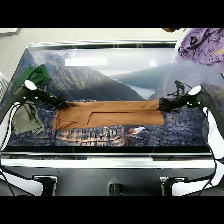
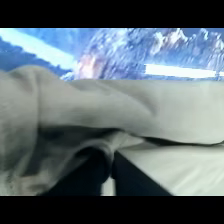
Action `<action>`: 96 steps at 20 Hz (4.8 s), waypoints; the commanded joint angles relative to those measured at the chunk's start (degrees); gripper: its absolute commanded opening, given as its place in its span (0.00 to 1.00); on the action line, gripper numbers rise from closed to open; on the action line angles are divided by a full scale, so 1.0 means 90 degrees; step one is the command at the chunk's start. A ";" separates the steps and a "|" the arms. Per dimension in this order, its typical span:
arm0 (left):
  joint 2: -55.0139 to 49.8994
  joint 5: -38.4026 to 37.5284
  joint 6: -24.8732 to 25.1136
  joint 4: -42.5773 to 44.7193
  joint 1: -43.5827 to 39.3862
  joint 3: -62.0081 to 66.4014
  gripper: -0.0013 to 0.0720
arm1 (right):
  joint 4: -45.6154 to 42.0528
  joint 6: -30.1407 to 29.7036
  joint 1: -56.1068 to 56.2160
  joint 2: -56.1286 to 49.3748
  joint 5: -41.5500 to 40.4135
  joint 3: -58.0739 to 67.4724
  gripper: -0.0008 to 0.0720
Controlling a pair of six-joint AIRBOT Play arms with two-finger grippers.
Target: Fold the clothes and pants, and hang the long-sleeved shirts on hangers.
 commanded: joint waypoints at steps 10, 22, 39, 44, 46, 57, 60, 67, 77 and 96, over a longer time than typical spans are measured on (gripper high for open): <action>0.0345 -0.0134 -0.0148 0.0012 -0.0080 0.0787 0.78 | 0.0947 0.0299 -0.1404 -0.0585 0.1749 0.0816 0.89; 0.0537 -0.0155 -0.0199 0.0010 -0.0080 0.0787 0.78 | 0.1911 -0.0049 -0.1083 -0.1559 0.1734 0.0641 0.91; -0.0136 0.0486 -0.1275 -0.1037 -0.2305 0.0772 0.04 | -0.1137 0.1889 -0.0634 0.1032 0.2390 0.1426 0.05; -0.0746 0.1770 -0.1273 -0.2460 -0.3818 0.0792 0.04 | -0.1377 0.2193 -0.0634 0.1965 0.2776 0.1445 0.05; -0.0940 0.2336 -0.1268 -0.3055 -0.4272 0.0794 0.04 | -0.1661 0.2361 -0.0634 0.2234 0.2987 0.1450 0.05; -0.2783 0.2778 -0.1999 -0.4095 -0.5608 0.2919 0.04 | -0.2047 0.2647 -0.0634 0.2441 0.3643 0.2567 0.05; -0.3291 0.2783 -0.2499 -0.4095 -0.5894 0.3597 0.04 | -0.2011 0.2693 -0.0634 0.2455 0.3735 0.2596 0.05; -0.3203 0.1987 -0.2601 -0.3903 -0.5544 0.3742 0.04 | -0.2064 0.2494 -0.0634 0.2419 0.3320 0.2594 0.05; -0.0750 -0.1307 -0.3028 0.0707 -0.3793 0.3742 0.04 | -0.0527 0.3776 0.0345 0.2246 0.2684 0.2586 0.05; 0.0857 -0.2827 -0.2331 0.1564 -0.1868 0.3742 0.04 | -0.1581 0.7220 0.4738 0.0342 -0.0117 0.2589 0.05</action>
